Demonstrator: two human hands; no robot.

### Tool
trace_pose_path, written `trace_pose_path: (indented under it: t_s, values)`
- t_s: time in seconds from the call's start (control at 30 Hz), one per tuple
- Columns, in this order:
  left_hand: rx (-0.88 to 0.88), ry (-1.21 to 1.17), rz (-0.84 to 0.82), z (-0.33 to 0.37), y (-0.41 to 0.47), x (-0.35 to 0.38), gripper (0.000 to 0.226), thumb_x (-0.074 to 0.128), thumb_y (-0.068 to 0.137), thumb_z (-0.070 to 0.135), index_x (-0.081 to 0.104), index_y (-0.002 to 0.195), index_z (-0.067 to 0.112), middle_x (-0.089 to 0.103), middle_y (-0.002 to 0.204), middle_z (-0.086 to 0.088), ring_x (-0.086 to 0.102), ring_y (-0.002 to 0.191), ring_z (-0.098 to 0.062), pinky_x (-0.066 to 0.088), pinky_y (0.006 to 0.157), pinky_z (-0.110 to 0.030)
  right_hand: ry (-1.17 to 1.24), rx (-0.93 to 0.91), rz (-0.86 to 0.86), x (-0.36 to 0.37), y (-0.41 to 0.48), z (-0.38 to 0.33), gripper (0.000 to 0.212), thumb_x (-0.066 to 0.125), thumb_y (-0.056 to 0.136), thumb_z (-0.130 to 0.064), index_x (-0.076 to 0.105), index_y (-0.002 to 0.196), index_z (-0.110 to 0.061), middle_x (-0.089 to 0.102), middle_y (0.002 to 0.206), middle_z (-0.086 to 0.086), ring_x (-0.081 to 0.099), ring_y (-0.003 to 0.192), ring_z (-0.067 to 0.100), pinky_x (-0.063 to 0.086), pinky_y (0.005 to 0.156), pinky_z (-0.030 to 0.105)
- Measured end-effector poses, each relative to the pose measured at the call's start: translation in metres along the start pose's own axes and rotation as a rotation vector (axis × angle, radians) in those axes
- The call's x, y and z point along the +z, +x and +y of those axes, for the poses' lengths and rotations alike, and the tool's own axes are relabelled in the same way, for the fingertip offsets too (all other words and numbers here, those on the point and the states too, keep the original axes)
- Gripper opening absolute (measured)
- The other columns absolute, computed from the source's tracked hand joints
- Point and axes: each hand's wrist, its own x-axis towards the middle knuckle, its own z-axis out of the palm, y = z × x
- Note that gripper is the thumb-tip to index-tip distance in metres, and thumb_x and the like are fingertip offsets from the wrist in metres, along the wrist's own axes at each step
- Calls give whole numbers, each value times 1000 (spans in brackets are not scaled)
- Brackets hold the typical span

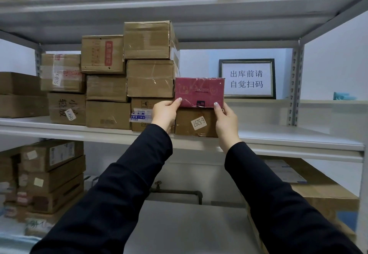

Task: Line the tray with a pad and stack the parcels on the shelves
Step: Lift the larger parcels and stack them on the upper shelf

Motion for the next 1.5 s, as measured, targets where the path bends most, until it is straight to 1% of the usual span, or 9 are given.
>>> trace_pose_path:
  t_s: [0.1, 0.23, 0.37, 0.47, 0.93, 1.1, 1.23, 1.37, 1.5]
  values:
    - [-12, 3, -4, -3, 2, 3, 29, 58, 92, 30, 54, 67, 15, 40, 60, 1, 40, 58, -15, 33, 53, -27, -41, 19, 7, -1, 1, -2, 40, 53, 91, -42, 63, 120, -16, 66, 120, 0, 59, 115, 21, 43, 104, 44]
    - [-58, -37, 3, -5, 8, 4, 16, 60, 92, 24, 61, 77, 17, 61, 80, 0, 60, 86, -23, 51, 85, -38, -60, 37, 25, -1, 5, 4, 74, 51, 68, -65, 62, 125, -18, 66, 123, -3, 59, 117, 20, 44, 104, 44]
    - [-115, -91, 17, -8, 14, 2, 12, 65, 88, 21, 66, 90, 9, 64, 98, -11, 63, 91, -26, 53, 82, -39, -107, 13, 24, -1, 5, 2, 19, 52, 85, -43, 67, 81, -32, 71, 89, -7, 65, 96, 28, 49, 94, 50]
    - [-125, -116, 14, -12, 17, 2, 6, 67, 86, 20, 67, 87, 14, 68, 106, -13, 65, 100, -28, 56, 81, -39, -90, 14, 40, -1, 8, 2, 18, 55, 88, -37, 65, 74, -32, 70, 84, -3, 64, 87, 29, 49, 91, 48]
    - [-118, -59, 129, -10, 17, 8, 14, 70, 83, 22, 66, 71, 18, 65, 73, -4, 61, 73, -25, 55, 74, -35, -138, 108, 28, -1, 14, 0, 55, 61, 82, -44, 60, 128, -15, 67, 119, 4, 63, 111, 23, 48, 99, 43]
    - [-32, 28, 174, -17, 8, 13, 15, 64, 88, 21, 72, 93, 9, 69, 88, -1, 63, 88, -24, 53, 85, -32, -159, 106, -13, -9, 0, 6, 23, 58, 89, -12, 63, 111, -10, 68, 104, 5, 64, 100, 26, 50, 96, 43]
    - [44, 99, 183, -24, -8, 19, 34, 58, 92, 16, 60, 124, 8, 60, 127, -5, 55, 116, -20, 40, 91, -21, -160, 134, -82, -13, -9, 15, 30, 55, 84, -1, 63, 108, -18, 69, 104, 2, 63, 102, 22, 51, 95, 39]
    - [74, 64, 199, -37, -18, 22, 40, 56, 89, 15, 54, 129, 12, 54, 129, -6, 53, 114, -20, 41, 95, -26, -261, 160, 27, -17, -26, 17, 60, 58, 89, -15, 36, 145, -14, 40, 147, 7, 39, 135, 23, 34, 111, 40]
    - [-33, -104, 270, -46, -37, 25, 32, 55, 85, 13, 53, 118, 14, 52, 112, -1, 51, 102, -19, 42, 85, -29, -241, 185, 89, -27, -47, 20, 40, 52, 94, -14, 47, 134, -13, 47, 137, 8, 46, 124, 20, 39, 93, 28]
